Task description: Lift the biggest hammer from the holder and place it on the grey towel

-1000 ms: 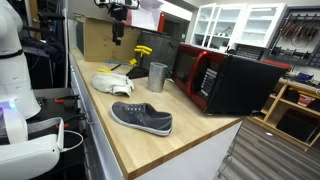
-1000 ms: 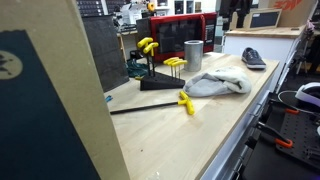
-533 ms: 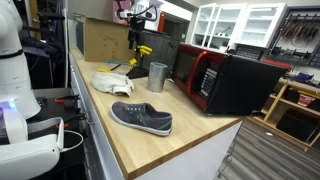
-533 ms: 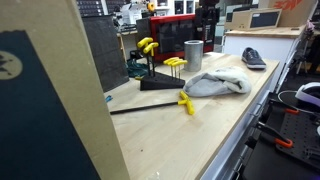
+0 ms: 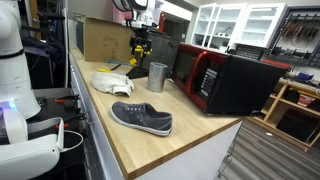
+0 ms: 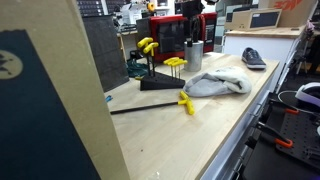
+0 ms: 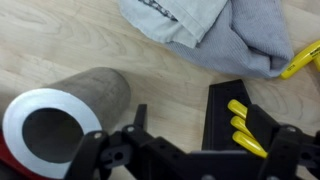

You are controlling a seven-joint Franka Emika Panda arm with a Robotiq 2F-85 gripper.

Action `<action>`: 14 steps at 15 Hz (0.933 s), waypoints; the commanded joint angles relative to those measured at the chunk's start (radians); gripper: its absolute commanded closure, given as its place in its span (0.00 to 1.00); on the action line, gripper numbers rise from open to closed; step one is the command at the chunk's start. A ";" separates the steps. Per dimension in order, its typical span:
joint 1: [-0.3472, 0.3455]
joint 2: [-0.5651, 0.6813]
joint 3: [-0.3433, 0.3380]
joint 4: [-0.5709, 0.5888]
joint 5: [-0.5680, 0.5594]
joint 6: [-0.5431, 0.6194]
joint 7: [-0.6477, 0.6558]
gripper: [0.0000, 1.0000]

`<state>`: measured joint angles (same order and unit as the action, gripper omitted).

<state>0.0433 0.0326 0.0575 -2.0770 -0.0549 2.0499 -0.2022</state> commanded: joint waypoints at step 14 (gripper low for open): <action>0.045 0.213 0.053 0.299 -0.062 0.002 -0.168 0.00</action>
<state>0.0893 0.2139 0.0976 -1.8526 -0.1078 2.0624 -0.3031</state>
